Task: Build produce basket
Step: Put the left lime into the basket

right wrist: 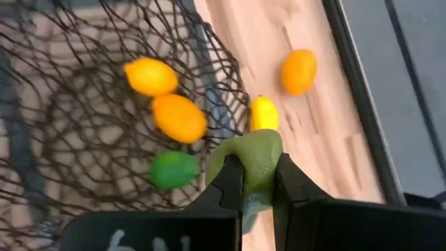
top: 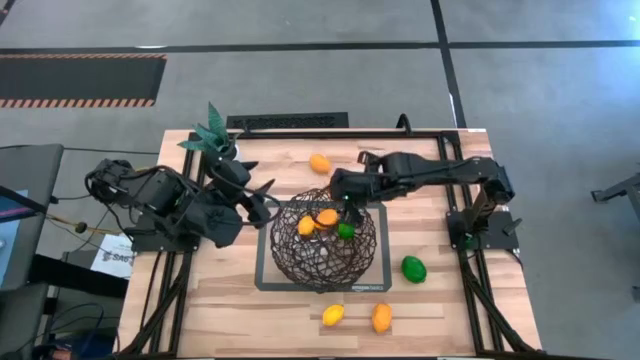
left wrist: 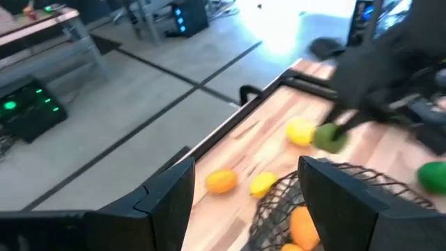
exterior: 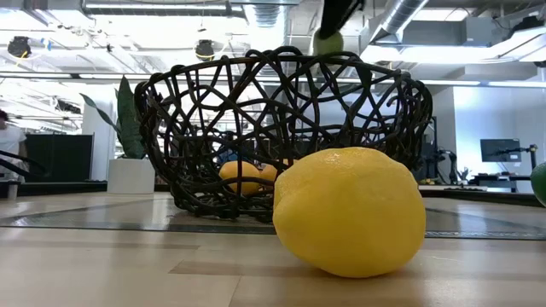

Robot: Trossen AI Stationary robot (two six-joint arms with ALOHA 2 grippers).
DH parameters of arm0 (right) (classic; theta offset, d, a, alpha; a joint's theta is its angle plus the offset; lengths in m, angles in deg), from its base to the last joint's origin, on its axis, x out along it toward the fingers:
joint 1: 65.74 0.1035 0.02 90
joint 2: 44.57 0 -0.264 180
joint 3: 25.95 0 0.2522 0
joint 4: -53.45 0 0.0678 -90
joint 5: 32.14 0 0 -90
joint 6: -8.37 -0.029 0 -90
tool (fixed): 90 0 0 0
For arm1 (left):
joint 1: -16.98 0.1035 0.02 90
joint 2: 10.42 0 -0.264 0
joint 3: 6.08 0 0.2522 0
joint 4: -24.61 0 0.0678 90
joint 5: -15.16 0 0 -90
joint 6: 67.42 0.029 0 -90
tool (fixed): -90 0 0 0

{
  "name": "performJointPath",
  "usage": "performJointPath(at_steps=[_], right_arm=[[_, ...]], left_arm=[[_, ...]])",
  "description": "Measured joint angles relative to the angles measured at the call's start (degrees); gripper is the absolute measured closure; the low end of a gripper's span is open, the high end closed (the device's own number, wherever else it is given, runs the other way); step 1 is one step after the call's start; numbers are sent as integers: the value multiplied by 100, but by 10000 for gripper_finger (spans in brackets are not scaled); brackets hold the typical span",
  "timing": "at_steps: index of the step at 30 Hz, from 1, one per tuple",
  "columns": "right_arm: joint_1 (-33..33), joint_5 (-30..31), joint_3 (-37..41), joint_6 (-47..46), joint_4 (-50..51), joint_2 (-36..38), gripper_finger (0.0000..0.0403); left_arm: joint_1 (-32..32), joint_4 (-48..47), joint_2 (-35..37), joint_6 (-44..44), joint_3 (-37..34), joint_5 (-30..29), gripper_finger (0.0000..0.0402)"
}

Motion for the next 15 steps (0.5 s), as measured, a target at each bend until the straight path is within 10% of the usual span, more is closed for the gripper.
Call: performJointPath(at_steps=[15], right_arm=[[1402, 11, 1976, -3860, 270, 227, 371]], left_arm=[[459, -663, -42, -5, -9, 500, 162]])
